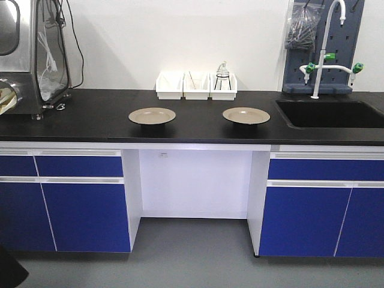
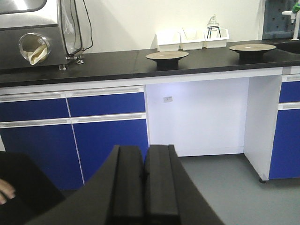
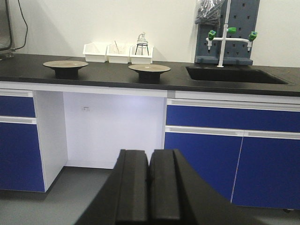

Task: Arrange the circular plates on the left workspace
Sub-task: 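Drive the base toward the bench with the two beige plates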

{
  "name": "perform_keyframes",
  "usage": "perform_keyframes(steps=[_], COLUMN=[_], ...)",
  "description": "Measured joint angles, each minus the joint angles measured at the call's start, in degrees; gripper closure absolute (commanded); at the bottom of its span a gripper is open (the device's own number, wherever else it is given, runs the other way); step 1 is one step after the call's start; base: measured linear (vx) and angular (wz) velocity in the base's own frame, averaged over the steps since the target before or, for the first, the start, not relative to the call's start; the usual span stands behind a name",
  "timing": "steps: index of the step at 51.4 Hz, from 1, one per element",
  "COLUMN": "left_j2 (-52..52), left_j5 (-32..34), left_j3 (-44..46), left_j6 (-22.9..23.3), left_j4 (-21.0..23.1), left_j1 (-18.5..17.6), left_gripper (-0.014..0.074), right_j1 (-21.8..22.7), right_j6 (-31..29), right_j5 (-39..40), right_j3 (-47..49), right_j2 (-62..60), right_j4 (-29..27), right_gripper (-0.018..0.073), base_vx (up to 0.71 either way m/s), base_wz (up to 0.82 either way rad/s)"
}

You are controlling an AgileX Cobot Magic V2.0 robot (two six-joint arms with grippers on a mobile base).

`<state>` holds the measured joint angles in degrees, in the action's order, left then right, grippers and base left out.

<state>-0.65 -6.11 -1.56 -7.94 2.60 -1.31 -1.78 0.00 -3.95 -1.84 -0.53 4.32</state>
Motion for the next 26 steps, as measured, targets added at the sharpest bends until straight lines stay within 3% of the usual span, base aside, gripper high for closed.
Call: perform_keyframes(steps=[26], left_j2=[0.0], left_j5=[0.0], left_j3=[0.0], left_j6=[0.0], left_j4=[0.0], left_j1=[0.0], left_gripper=[0.0596], right_j1=[0.0], right_j6=[0.0], right_j5=[0.0], right_j3=[0.0], right_j2=[0.0], right_j4=[0.0], right_gripper=[0.0564], base_vx=[0.00], base_wz=[0.00])
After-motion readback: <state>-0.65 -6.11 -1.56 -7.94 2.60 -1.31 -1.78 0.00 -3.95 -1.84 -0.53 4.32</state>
